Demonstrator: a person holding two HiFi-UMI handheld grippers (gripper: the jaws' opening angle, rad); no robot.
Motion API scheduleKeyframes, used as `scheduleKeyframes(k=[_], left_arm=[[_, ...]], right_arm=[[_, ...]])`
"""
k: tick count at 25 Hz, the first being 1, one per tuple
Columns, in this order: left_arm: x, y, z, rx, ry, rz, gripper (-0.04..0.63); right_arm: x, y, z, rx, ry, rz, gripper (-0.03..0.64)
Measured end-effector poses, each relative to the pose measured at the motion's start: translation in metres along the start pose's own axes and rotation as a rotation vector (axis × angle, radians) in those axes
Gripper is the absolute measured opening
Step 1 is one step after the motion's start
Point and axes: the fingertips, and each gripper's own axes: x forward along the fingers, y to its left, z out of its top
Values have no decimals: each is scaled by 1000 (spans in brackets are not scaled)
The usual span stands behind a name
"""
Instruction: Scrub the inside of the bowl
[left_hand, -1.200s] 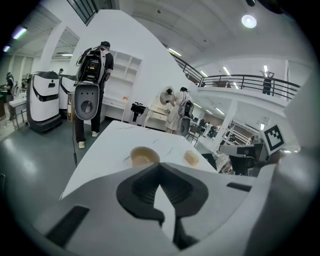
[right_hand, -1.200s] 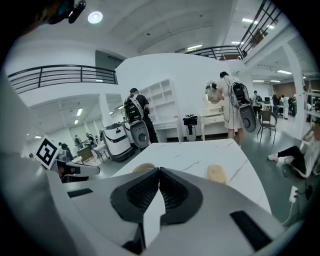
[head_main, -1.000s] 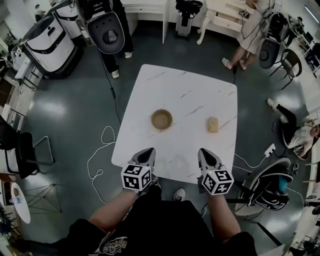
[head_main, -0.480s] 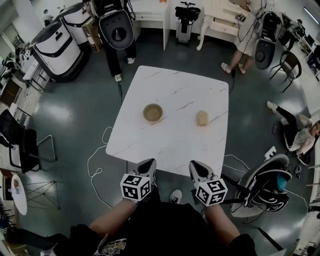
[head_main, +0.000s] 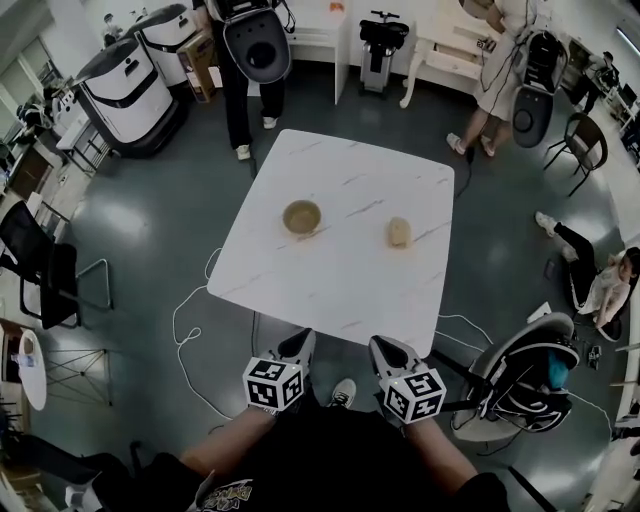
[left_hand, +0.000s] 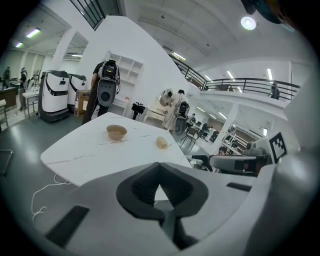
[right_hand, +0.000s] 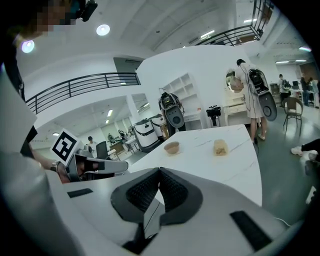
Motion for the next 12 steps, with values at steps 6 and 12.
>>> scheduleKeyframes(k=[6,12], left_arm=[[-5,-9,-8,-2,5,0,6],[-8,-18,-10,13,9,-10,6]], right_arm=[[-6,4,1,-14,-4,19,21],[-12,9,-1,-20,-5,31,21]])
